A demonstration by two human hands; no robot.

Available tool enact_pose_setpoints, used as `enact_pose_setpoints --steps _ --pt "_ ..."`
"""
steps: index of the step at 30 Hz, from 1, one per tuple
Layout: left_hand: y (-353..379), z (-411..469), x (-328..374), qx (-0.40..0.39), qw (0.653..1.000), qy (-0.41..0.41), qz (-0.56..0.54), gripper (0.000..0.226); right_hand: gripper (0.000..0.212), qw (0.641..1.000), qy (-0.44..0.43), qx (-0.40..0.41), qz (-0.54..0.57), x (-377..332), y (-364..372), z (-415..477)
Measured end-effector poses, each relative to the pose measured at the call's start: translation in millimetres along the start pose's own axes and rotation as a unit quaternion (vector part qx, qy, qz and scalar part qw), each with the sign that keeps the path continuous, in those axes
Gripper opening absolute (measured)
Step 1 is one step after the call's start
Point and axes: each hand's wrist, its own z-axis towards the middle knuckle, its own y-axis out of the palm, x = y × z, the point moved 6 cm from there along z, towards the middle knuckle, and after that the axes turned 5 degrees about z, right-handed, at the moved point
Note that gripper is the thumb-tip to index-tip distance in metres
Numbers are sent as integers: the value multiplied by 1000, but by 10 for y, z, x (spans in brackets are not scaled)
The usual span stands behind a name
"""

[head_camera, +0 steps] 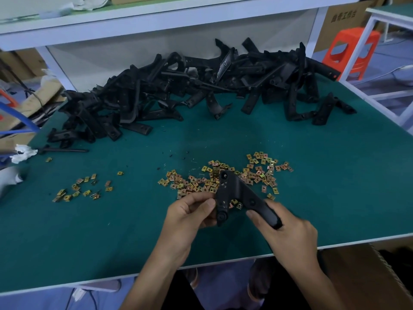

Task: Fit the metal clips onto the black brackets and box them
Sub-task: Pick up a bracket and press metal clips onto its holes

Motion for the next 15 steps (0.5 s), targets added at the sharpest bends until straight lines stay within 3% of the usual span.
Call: enact_pose_setpoints --steps 8,12,15 --pt "50 5 35 -46 999 21 9 16 47 1000 -14 -7 -12 0 12 6" --pt "-29 46 82 -75 994 29 71 42 43 1000 -18 -11 -7 11 8 10" --pt "-29 67 140 -123 984 21 127 49 43 999 -20 -32 -10 22 28 12"
